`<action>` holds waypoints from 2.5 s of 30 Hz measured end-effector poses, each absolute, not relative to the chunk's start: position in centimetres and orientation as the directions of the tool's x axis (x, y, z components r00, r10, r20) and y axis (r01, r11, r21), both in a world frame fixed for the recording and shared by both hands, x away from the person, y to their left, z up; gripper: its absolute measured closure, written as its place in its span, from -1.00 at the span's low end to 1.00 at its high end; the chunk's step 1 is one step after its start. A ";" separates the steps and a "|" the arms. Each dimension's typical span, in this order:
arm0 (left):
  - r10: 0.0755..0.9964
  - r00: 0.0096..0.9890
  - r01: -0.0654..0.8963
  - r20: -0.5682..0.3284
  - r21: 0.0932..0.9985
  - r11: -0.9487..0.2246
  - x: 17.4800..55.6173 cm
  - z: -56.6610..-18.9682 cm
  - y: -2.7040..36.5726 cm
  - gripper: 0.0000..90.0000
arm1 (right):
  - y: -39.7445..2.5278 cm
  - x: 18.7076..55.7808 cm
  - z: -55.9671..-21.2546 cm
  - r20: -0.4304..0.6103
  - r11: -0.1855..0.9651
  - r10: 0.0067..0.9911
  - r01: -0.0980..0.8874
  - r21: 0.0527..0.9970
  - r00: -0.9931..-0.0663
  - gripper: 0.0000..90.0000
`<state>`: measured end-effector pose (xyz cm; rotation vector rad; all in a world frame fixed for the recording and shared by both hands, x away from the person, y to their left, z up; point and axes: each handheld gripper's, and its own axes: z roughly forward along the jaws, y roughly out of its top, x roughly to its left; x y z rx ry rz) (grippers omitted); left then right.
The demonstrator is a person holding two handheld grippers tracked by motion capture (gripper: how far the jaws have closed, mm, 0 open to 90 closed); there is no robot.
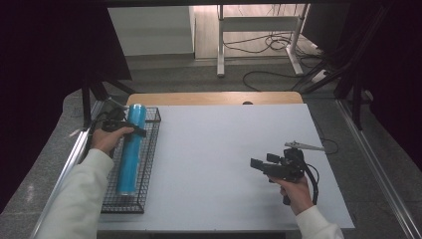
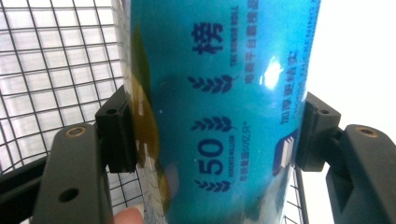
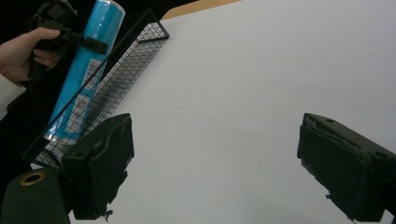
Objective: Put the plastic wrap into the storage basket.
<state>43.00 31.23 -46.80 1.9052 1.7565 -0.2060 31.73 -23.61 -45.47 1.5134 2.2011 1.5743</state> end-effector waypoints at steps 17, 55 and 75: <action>0.904 0.046 0.966 -0.425 0.248 0.067 43.8 -51.2 30.4 -0.35 | -23.6 31.5 -45.6 0.454 0.026 0.716 0.670 0.742 -0.531 -0.75; 0.776 0.515 0.668 -0.364 0.737 -0.098 27.8 -41.7 26.0 -0.70 | -26.1 30.6 -45.7 0.319 0.151 0.721 0.588 0.794 -0.615 -0.75; 0.795 0.550 0.632 -0.255 0.750 -0.197 24.4 -43.7 23.4 -0.71 | -27.4 30.5 -45.8 0.251 0.193 0.731 0.545 0.816 -0.635 -0.76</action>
